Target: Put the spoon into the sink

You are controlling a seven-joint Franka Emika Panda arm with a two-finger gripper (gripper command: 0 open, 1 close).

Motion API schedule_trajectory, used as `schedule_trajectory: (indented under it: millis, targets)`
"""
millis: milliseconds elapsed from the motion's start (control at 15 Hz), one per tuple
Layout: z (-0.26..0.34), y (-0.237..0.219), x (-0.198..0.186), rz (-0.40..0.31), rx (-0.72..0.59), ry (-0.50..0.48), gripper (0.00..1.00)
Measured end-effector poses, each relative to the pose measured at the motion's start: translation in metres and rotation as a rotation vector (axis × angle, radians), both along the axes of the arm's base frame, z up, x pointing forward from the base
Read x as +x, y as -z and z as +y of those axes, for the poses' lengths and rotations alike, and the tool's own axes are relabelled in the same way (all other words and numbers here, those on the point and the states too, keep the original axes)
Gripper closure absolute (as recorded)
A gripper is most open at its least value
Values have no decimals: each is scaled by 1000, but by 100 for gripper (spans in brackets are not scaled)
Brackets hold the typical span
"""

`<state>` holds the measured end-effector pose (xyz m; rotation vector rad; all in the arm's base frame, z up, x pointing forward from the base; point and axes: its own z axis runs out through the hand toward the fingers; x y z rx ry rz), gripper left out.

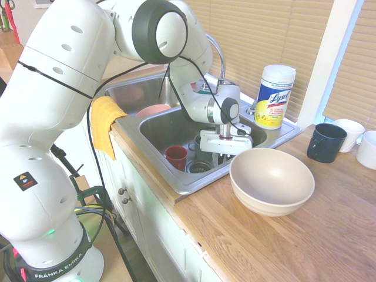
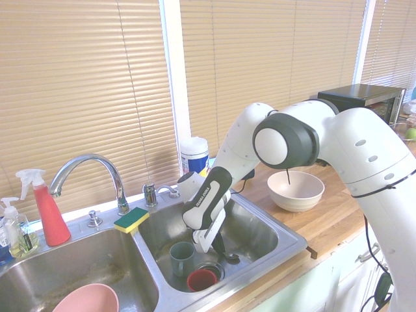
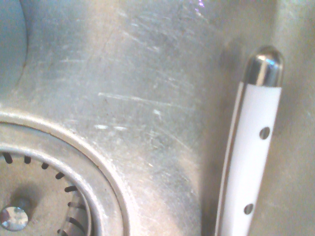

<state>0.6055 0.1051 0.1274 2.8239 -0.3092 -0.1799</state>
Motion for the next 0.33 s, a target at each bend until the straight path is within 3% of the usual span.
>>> schedule_trajectory:
  millis: [333]
  targets:
    - [1,-7,-10,-136,-4,-12,0]
